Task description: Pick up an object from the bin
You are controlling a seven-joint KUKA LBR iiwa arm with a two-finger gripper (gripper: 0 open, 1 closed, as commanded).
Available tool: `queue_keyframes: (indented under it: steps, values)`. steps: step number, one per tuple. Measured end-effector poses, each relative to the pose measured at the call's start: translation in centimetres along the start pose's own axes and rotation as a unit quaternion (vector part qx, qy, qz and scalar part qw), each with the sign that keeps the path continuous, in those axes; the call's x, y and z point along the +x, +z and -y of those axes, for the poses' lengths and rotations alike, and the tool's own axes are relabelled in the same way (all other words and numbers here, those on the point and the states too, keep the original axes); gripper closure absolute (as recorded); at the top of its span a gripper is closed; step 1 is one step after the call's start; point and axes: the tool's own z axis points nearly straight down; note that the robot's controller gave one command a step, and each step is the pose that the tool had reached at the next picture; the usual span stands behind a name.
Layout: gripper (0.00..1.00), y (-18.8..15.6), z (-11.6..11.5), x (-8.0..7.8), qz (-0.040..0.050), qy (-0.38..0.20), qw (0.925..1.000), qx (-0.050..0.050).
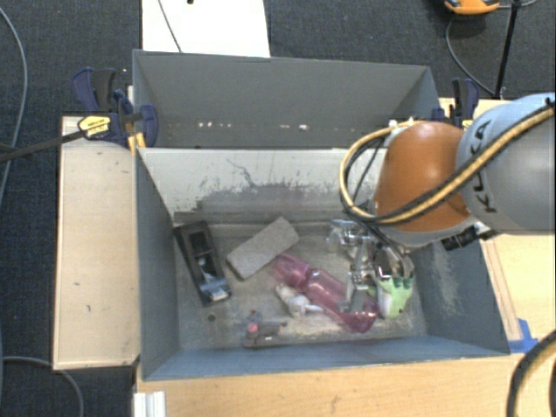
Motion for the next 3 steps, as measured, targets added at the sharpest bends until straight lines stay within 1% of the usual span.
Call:
queue_keyframes:
  steps: [1,2,3]
  values:
    - [0.0,-0.4,0.0,-0.2,0.0039,0.0,1.0,0.0]
    - [0.0,-0.3,0.0,-0.2,0.0043,0.0,1.0,0.0]
    - [0.0,1.6,-1.0,-0.2,-0.003,-0.011,0.9999,0.0]
